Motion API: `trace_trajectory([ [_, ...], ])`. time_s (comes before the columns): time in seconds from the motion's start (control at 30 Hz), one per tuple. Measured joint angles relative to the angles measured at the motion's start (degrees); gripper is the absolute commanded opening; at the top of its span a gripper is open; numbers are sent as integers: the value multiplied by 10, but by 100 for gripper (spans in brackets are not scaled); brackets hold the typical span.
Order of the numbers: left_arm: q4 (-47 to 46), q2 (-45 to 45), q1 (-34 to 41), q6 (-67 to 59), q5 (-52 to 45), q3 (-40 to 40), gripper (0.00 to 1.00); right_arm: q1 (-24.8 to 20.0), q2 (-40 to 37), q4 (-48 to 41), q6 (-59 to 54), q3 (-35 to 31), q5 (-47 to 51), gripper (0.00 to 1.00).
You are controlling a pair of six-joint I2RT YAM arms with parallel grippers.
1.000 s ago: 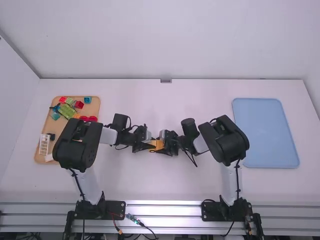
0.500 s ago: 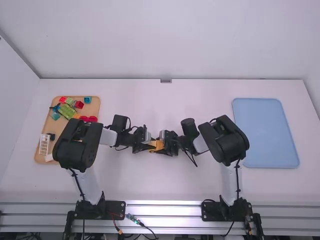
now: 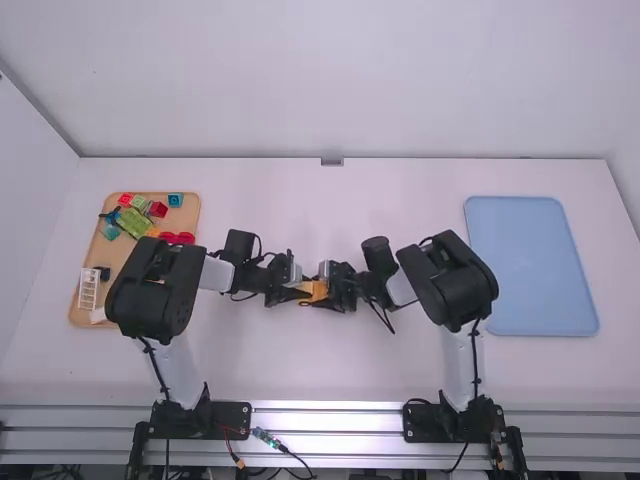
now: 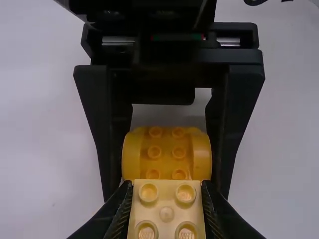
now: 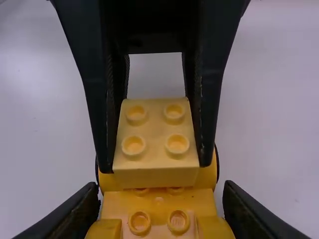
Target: Assemble lego blocks to make yellow taxi
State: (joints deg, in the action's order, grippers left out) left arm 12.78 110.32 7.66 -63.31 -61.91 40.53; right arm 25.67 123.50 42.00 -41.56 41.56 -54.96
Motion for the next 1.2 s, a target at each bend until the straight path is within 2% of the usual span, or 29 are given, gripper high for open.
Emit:
trace_trajectory([
  [0.17, -9, 0, 0, 34, 5, 4, 2, 0, 0, 0, 0, 0, 0, 58],
  [0.93, -29, 0, 1, 20, 3, 10, 2, 0, 0, -1, -2, 0, -2, 58],
  [1.1, -29, 0, 1, 20, 3, 10, 16, 0, 0, -1, -2, 0, -1, 58],
  [1.13, -29, 0, 1, 20, 3, 10, 22, 0, 0, -1, -2, 0, -1, 58],
  [1.2, -29, 0, 1, 20, 3, 10, 25, 0, 0, -1, -2, 0, -2, 58],
])
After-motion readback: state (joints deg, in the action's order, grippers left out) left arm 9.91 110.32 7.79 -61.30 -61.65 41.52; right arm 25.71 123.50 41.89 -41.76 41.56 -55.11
